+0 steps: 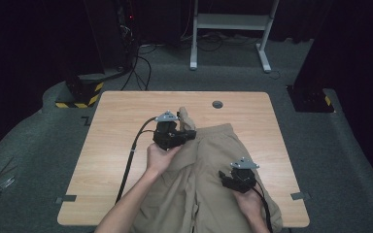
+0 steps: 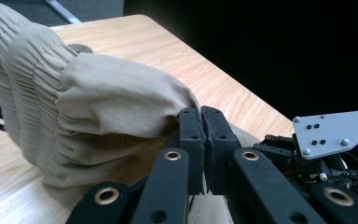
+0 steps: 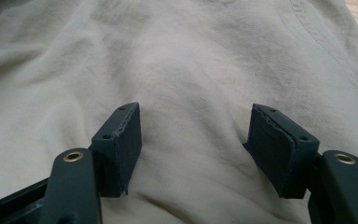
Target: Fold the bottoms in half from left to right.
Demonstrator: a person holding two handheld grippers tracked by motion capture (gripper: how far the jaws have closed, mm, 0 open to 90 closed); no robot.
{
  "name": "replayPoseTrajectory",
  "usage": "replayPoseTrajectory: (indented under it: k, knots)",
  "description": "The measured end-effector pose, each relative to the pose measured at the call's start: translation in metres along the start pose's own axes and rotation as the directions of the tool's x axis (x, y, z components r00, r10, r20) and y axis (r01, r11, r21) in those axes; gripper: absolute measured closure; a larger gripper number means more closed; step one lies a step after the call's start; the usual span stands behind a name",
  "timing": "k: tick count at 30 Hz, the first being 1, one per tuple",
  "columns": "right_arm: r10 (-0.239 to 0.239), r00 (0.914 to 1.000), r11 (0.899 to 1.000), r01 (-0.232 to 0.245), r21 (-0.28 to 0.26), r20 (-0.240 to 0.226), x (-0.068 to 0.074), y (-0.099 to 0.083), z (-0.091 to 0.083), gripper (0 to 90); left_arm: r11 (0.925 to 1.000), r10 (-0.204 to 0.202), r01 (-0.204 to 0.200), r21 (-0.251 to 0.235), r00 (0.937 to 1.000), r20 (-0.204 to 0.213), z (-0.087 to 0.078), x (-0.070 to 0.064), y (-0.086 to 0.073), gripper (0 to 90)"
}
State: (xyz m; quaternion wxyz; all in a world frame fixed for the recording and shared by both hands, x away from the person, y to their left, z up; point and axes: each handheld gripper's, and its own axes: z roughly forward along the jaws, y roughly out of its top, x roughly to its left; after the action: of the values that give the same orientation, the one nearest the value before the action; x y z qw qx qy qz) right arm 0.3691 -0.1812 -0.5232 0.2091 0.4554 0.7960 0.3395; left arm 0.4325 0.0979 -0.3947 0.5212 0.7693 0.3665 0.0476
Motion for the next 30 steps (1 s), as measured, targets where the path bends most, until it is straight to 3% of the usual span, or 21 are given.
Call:
replayPoseTrajectory:
  k: [15, 30]
  knots:
    - [-0.001, 1.0, 1.0, 0.001, 0.001, 0.0, 0.0, 0.0, 0.0, 35.0, 0.9999, 0.01, -0.009, -0.012, 0.9982, 0.058, 0.03, -0.016, 0.009, 87.4]
    - [-0.004, 1.0, 1.0, 0.004, 0.0, 0.002, 0.0, 0.0, 0.0, 35.0, 0.9983, 0.053, -0.055, 0.021, 0.9962, 0.069, 0.063, -0.028, 0.008, 87.1]
